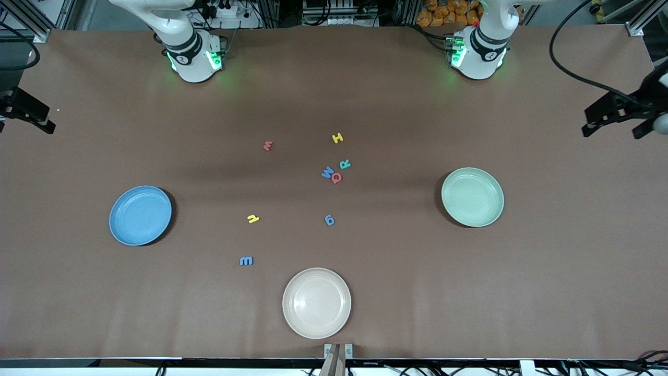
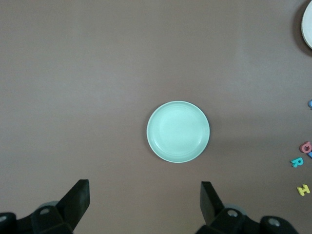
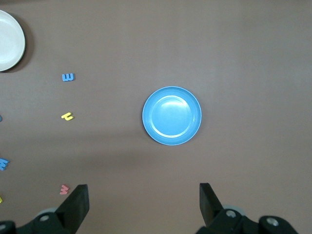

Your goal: Sort upper and lower case letters into plates

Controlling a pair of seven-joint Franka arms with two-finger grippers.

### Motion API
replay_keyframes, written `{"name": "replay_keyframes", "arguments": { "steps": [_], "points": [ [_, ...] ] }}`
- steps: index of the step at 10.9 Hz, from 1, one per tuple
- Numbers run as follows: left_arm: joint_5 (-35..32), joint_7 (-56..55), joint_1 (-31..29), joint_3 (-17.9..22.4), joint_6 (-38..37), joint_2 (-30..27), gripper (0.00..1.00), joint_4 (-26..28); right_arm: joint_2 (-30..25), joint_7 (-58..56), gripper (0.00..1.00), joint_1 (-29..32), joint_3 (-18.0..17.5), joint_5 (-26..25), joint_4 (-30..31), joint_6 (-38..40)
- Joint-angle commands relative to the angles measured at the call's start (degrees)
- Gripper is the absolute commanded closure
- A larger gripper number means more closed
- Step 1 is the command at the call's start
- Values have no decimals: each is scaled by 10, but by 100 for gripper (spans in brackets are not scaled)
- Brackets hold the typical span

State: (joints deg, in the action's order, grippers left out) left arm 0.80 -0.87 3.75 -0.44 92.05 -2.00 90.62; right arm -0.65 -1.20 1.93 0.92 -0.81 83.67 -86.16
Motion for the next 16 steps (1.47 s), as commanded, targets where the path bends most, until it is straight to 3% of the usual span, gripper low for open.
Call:
{"name": "replay_keyframes", "arguments": {
  "steps": [1, 4, 8, 11, 16],
  "points": [
    [-3, -60, 26, -33, -8, 15, 0, 5, -3, -7, 0, 11, -5, 7, 8, 2],
    [-2, -171, 50, -89, -11, 32, 0, 10, 16, -7, 0, 4, -7, 8, 21, -17],
    [25, -327, 124, -133, 26, 118, 0, 11, 84, -6, 0, -18, -7, 8, 14, -61],
    [39, -466, 197, -133, 122, 193, 0, 11, 140, -3, 0, -28, -8, 10, 14, -98],
    [39, -629, 249, -136, 326, 325, 0, 10, 242, 52, 0, -58, -7, 6, 15, -212]
  ]
}}
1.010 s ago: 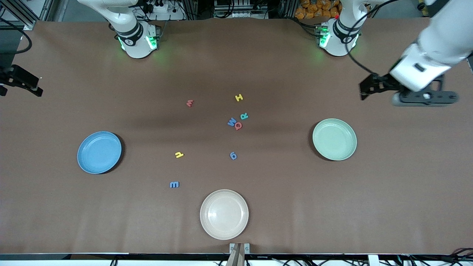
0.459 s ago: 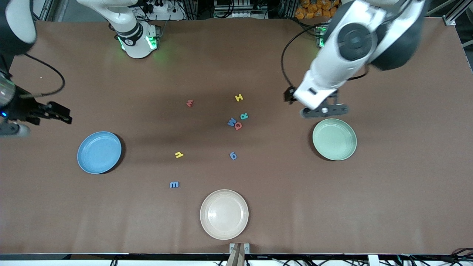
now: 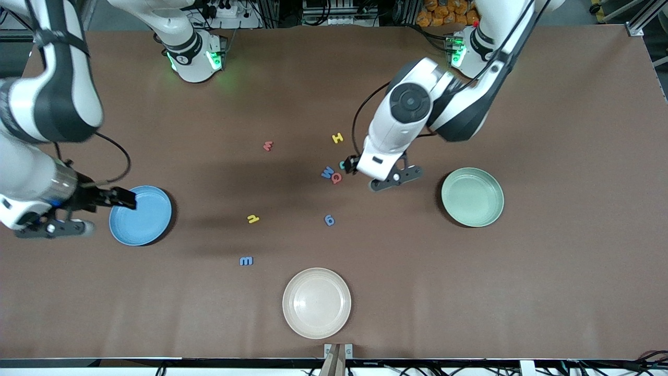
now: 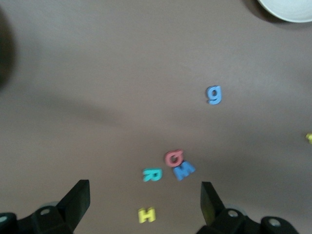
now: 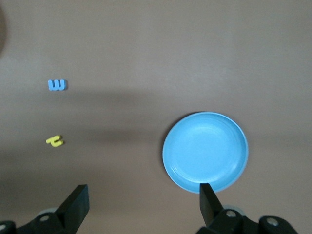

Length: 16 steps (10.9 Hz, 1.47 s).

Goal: Sort upper and lower case letters into plates
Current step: 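Reach the left gripper to the yellow H while the right reaches yellow letter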

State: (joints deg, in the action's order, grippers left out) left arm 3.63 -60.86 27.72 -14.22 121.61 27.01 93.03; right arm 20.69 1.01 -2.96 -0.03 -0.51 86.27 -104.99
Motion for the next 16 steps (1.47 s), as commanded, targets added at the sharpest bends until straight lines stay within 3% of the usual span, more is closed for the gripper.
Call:
{"name": "replay_keyframes", "arguments": {
  "steps": [1, 2, 5, 8, 11, 14, 16],
  "points": [
    [7, -59, 23, 2, 56, 58, 0, -14, 48, 38, 0, -15, 2, 4, -12, -44],
    [1, -117, 43, 3, 87, 80, 0, -15, 69, 38, 0, -19, 1, 5, -17, -57],
    [-111, -246, 94, 1, 93, 100, 0, -13, 124, 82, 0, -60, 2, 3, -53, -74],
    [-151, -261, 127, -2, 51, 95, 0, 14, 133, 197, 0, -79, 2, 3, -47, -92],
    [-187, -263, 129, -32, 71, 96, 0, 59, 152, 328, 0, -92, 2, 9, -44, -95],
    [-187, -284, 130, -38, 191, 93, 0, 123, 137, 406, 0, -100, 1, 11, 43, -170],
    [-187, -284, 129, -38, 199, 95, 0, 139, 133, 454, 0, -116, 2, 12, 78, -195]
  ]
}}
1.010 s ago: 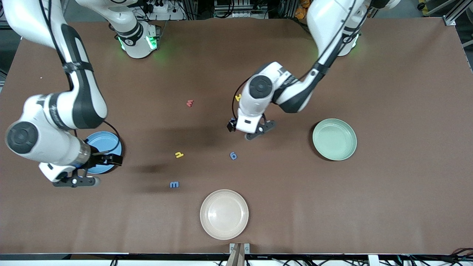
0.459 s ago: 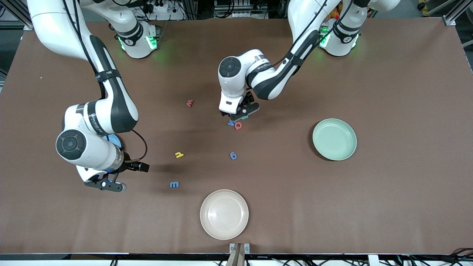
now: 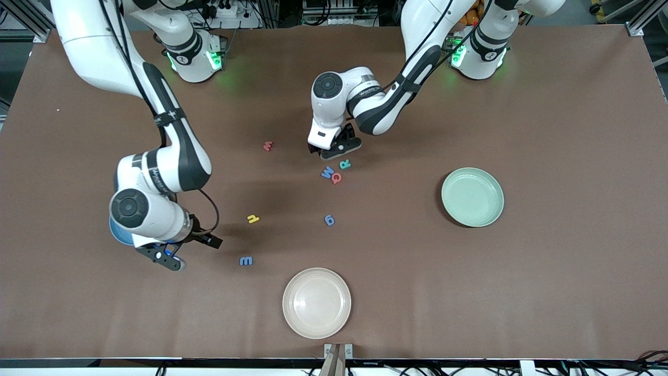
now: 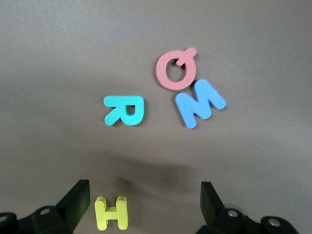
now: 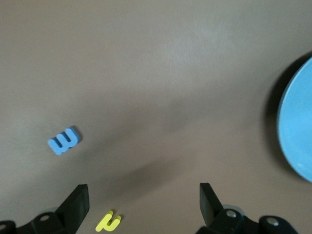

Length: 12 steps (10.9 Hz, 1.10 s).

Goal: Sort upper and lower case letters into plates
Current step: 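Reach the left gripper to the yellow H while the right reaches yellow letter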

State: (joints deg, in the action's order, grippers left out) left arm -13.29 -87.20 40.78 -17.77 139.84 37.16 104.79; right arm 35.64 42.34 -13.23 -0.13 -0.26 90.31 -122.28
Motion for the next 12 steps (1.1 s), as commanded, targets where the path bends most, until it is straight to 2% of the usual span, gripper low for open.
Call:
{"name": "replay_keyframes", "arguments": {
  "steps": [1, 2, 4, 5, 8, 10, 11, 12],
  "points": [
    [-19, -20, -4, -3, 27, -12, 0, 42, -15, 72, 0, -23, 4, 11, 47, -34],
    [-19, -20, -4, -3, 30, -25, 0, 67, -14, 104, 0, -30, 6, 33, 50, -35],
    [-17, -38, -4, -6, 31, -30, 0, 85, -14, 156, 0, -56, 32, 104, 68, -53],
    [-18, -66, -4, -15, 31, -30, 0, 92, -14, 186, 0, -72, 38, 116, 86, -86],
    [-17, -82, -5, -16, 68, -31, 0, 112, -17, 255, 0, -97, 43, 116, 147, -188],
    [-18, -100, -4, -17, 68, -33, 0, 112, -22, 314, 0, -122, 65, 116, 163, -206],
    [-18, -99, -4, -17, 68, -32, 6, 112, -21, 347, 0, -130, 68, 116, 163, -208],
    [-18, -99, -4, -17, 68, -32, 18, 111, -19, 362, 0, -134, 69, 116, 163, -208]
  ]
}}
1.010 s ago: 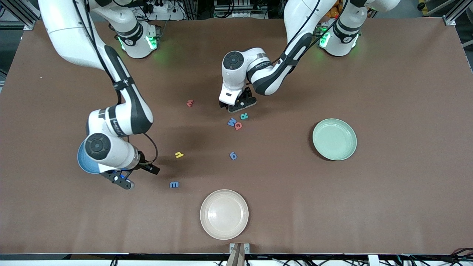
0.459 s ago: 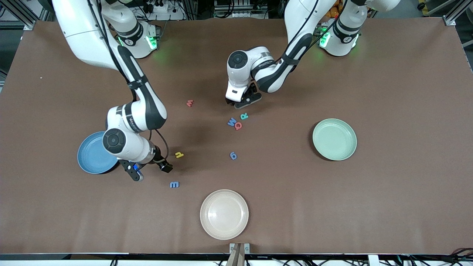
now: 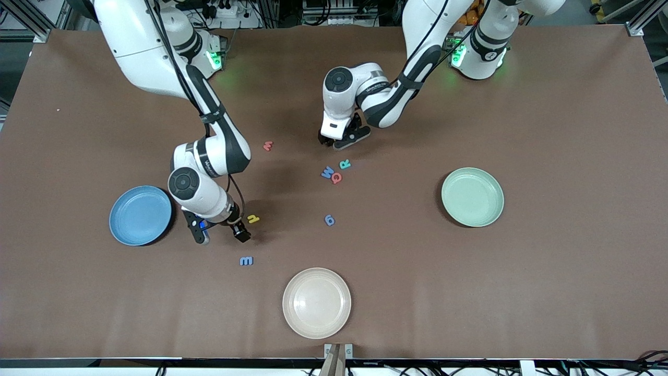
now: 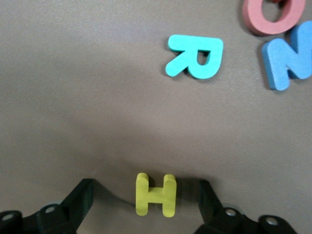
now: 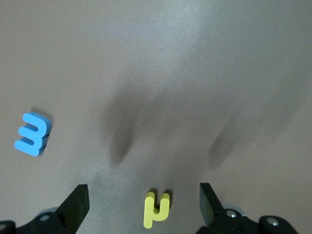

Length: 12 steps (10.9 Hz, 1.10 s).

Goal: Sort upper and lower case letters into plates
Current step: 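Grasp the yellow H with the left gripper while the right grasps its letter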

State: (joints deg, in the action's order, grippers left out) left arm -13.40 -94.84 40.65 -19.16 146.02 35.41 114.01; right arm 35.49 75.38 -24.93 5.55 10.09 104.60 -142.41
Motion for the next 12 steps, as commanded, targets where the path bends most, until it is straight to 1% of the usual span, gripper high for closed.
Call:
{"name": "replay_keyframes", "arguments": {
  "steps": [1, 4, 5, 6, 8, 10, 12],
  "points": [
    [-17, -22, -5, -3, 6, -15, 30, 19, -13, 48, 0, -22, 15, 12, 19, -8],
    [-17, -23, -6, -3, 6, -16, 71, 18, 9, 67, 0, -49, 31, 11, 14, -9],
    [-17, -23, -6, -3, 6, -15, 74, 17, 10, 68, 0, -49, 31, 12, 11, -8],
    [-17, -23, -6, -3, 6, -15, 82, 17, 14, 74, 0, -53, 32, 12, 11, -8],
    [-17, -23, -6, -3, 5, -18, 90, 17, 17, 92, 0, -57, 32, 11, 6, -9],
    [-16, -12, -18, -3, 1, -39, 100, 17, 24, 92, 0, -57, 32, 12, -2, -9],
    [-14, 7, -36, -6, -11, -63, 100, 17, 27, 95, 0, -58, 31, 12, -6, -10]
  ]
}}
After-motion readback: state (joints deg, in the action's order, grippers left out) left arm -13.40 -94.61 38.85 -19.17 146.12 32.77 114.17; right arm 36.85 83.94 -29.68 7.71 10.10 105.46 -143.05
